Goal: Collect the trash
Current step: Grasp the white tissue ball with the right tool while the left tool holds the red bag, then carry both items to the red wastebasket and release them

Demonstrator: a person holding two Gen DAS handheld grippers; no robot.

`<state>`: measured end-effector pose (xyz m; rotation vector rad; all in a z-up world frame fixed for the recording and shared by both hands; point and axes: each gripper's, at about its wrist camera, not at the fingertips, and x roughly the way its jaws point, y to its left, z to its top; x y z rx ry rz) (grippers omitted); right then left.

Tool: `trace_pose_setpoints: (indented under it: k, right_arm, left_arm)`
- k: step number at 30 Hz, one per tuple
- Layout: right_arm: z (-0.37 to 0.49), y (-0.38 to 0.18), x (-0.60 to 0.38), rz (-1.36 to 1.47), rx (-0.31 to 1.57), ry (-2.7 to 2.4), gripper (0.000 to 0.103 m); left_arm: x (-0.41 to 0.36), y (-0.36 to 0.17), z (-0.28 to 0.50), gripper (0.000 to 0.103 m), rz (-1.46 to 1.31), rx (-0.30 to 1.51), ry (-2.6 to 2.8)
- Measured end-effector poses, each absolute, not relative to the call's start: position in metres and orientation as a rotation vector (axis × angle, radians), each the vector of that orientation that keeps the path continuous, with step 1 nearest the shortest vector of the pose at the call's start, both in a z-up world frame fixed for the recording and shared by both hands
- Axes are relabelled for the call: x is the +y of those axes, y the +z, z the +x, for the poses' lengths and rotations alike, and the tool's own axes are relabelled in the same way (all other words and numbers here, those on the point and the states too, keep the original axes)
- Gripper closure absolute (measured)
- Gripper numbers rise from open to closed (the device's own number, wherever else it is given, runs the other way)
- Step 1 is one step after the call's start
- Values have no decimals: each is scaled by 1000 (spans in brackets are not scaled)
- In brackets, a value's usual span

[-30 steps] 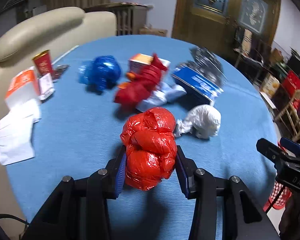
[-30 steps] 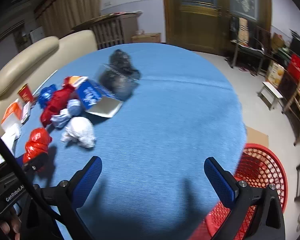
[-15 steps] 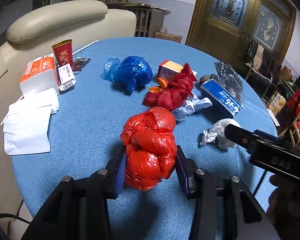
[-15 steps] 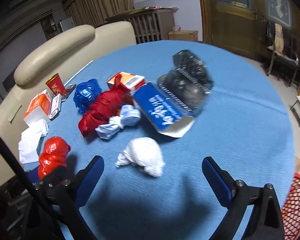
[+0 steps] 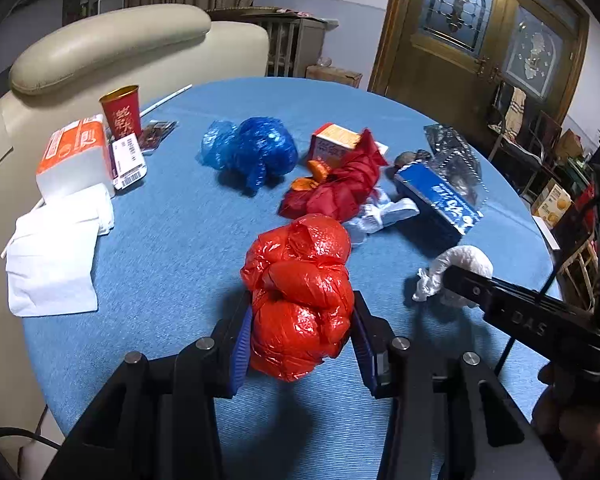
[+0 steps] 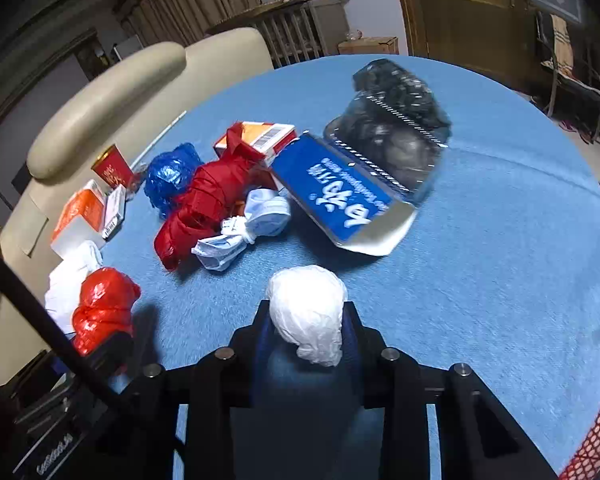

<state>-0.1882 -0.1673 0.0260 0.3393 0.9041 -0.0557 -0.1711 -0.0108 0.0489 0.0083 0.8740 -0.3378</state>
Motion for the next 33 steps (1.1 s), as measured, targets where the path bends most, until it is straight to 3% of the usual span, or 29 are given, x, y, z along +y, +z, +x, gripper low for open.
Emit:
trace_pose_setpoints:
  k: [23,33]
  right_arm:
    - [-321,74,-259,479,719,-215,69]
    - [-388,61,-333,540,703,-427,69]
  left_arm:
    - [-121,78,-224,56,163,816,-584]
    - [-198,87,-262,56,248,788,-781]
